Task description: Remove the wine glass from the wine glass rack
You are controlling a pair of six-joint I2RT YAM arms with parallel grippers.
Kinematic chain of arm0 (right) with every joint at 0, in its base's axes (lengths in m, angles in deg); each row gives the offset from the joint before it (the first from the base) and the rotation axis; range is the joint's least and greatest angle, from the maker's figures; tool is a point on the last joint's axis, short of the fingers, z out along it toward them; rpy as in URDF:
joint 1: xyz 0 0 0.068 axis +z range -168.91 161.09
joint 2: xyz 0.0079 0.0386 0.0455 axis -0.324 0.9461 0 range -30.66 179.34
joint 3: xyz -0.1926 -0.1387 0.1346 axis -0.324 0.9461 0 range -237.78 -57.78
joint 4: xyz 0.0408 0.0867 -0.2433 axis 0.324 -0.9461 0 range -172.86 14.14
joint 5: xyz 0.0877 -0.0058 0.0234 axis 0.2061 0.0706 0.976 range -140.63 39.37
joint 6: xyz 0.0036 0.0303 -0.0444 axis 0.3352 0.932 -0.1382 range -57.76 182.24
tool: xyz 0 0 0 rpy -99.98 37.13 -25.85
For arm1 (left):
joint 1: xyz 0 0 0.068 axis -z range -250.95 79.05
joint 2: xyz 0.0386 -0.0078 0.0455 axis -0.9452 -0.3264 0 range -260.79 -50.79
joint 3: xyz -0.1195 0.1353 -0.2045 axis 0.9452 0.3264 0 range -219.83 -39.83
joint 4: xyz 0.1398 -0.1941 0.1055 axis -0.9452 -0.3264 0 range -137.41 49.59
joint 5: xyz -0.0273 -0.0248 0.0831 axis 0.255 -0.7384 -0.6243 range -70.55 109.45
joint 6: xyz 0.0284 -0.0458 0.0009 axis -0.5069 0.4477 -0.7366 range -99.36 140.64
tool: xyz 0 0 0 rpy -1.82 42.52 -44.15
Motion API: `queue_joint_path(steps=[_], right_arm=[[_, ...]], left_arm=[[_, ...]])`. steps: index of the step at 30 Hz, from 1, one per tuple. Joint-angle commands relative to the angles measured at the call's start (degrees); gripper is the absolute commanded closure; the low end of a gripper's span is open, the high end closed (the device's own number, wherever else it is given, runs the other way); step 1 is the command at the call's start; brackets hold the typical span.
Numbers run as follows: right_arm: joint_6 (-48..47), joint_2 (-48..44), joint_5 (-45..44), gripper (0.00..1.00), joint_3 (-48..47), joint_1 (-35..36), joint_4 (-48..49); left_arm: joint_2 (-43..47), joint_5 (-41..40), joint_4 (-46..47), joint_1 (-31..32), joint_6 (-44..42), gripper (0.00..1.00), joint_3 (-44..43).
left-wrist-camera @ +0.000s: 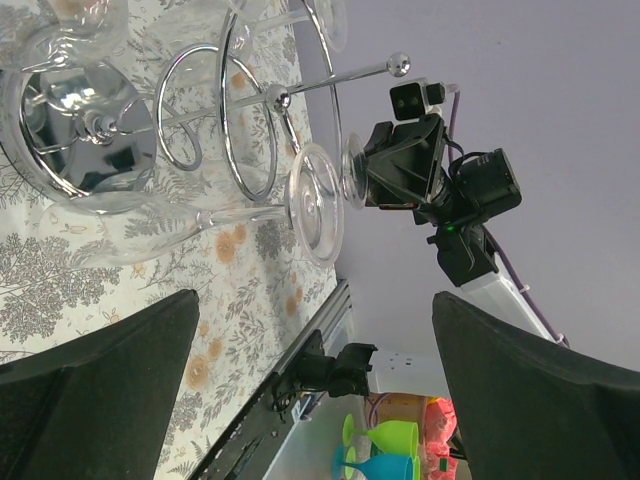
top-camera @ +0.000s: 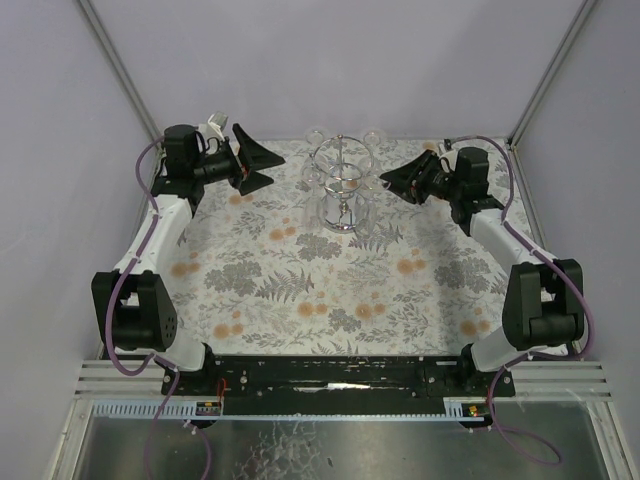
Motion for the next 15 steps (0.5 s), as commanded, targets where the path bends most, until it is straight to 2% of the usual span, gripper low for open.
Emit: queue_joint_path(steps=[1,8,15], right_arm=[[-1.1,-3.9,-2.1,0.59,0.1,0.3,0.6],[-1.5,-5.0,-3.4,0.62,0.8,0.2,0.5],[-0.6,-4.3,-2.1,0.73,1.3,0.2,1.9]], left_arm=[[0.9,1.7,3.0,-0.3,0.3,0.0,0.8],[1.1,2.0,3.0,-0.3,0.3,0.0,1.0],[1.4,2.3,3.1,-0.3,0.2,0.0,1.4]])
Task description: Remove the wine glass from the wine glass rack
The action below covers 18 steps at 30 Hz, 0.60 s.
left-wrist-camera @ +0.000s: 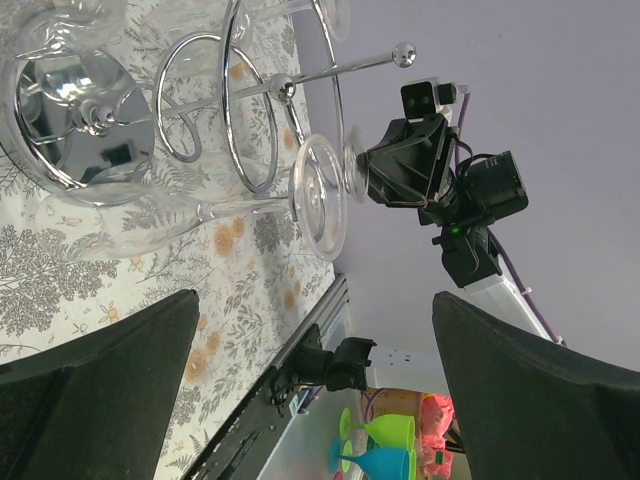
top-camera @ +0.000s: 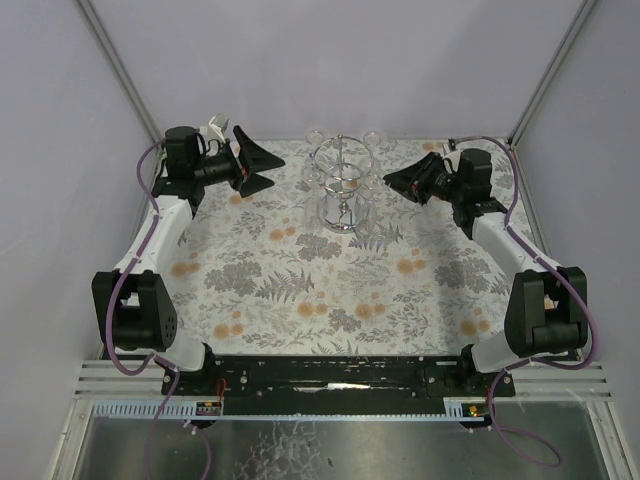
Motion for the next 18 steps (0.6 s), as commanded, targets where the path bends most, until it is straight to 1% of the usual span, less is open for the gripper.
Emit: queue_joint_path(steps=[1,3,5,10,18], right_arm=[[0.0,-1.0,1.0,0.74,-0.1,0.1,2.7],[0.3,-0.6,1.5,0.76,0.2,0.2,3.2],[0.5,-0.6,1.5,0.81,0.4,0.2,3.5],[1.0,-1.6,0.7,1.0,0.7,0.2,4.3],[1.3,-4.5,-0.9,1.0,1.4,-0.1,4.4]], left_arm=[[1.5,1.5,3.1,-0.3,0.2,0.0,0.8],[1.6,1.6,3.1,-0.3,0.1,0.0,0.9],[1.6,1.6,3.1,-0.3,0.1,0.0,1.1],[1.7,1.9,3.2,-0.3,-0.1,0.0,1.3],[1.4,2.4,3.2,-0.3,-0.1,0.0,1.3]])
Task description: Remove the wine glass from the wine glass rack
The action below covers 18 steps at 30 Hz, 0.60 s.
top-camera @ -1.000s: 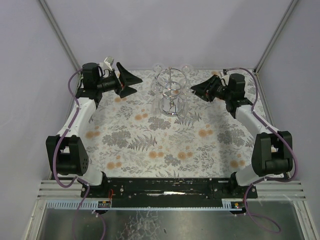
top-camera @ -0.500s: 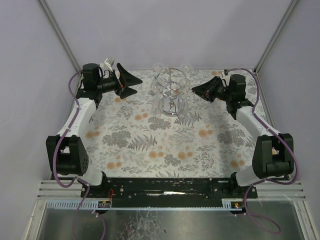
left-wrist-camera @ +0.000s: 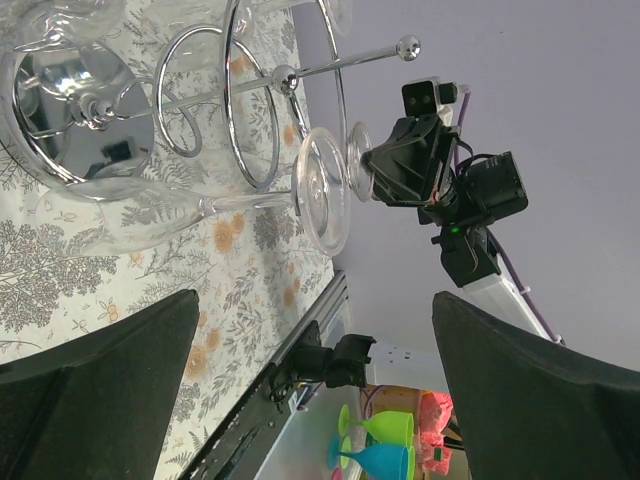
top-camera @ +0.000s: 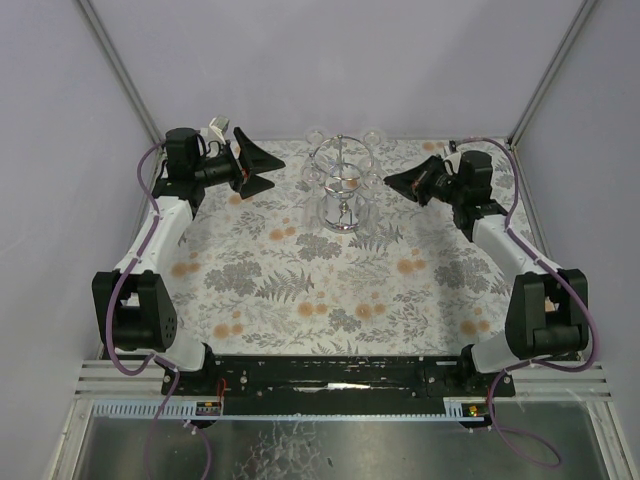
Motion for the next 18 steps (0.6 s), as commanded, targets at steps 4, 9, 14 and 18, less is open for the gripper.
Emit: queue_joint_path(steps=[4,9,14,18], right_arm=[[1.1,-6.4,-1.7,1.0,1.3,-0.8,3.5],[1.7,-8.1,-1.6,1.0,1.9,-1.4,3.6],[1.9,-8.0,-0.7,1.0,2.4,-1.4,3.7],[2.0,-8.6,-0.4,1.0,3.7,-1.4,3.8]], left_arm=[[1.2,2.1,3.1,-0.3,0.1,0.0,0.6],[1.2,2.2,3.2,-0.2,0.1,0.0,0.6],[1.3,2.4,3.4,-0.2,0.6,0.0,0.5],[1.8,2.8,3.7,-0.2,1.4,0.0,0.3]])
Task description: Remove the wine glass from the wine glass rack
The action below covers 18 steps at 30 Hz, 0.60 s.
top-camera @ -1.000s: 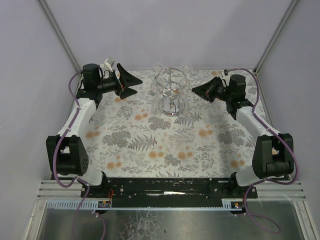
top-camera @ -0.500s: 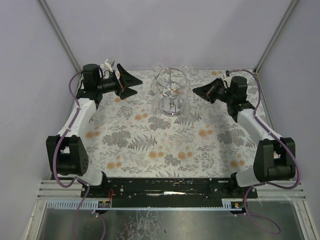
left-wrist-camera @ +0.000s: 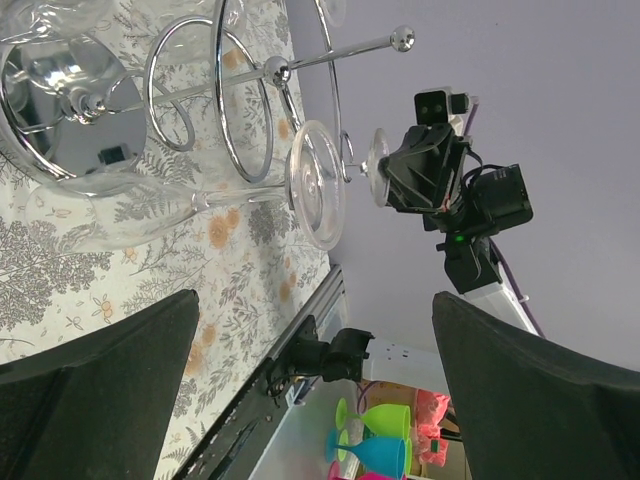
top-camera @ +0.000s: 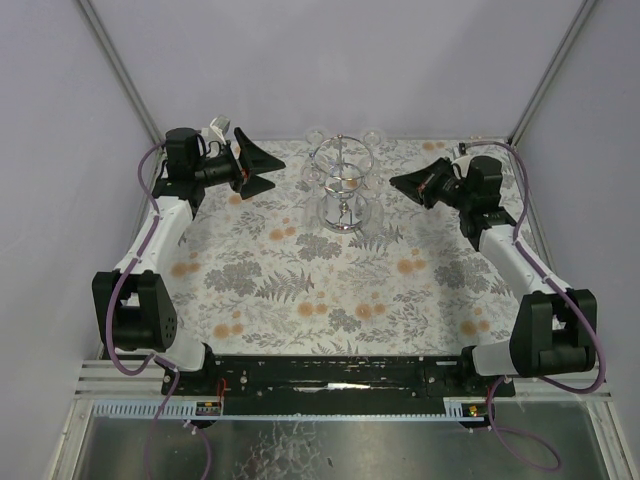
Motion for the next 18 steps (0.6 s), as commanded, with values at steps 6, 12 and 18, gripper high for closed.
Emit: queue_joint_path(steps=[6,12,18], right_arm=[[0.3,-4.9,0.7,1.0,1.7,-0.2,1.8],[-1.5,-10.3,0.9,1.0,2.2,-0.3,-3.8],[-2.4,-18.0,2.2,1.0,6.2,-0.3,-9.8]], left_arm=[[3.5,2.6,4.1,0.2,2.9,0.0,0.5],[7.0,3.7,0.8,2.7,1.8,0.01,1.8],[9.7,3.9,-3.3,8.4,-1.3,0.01,4.4]])
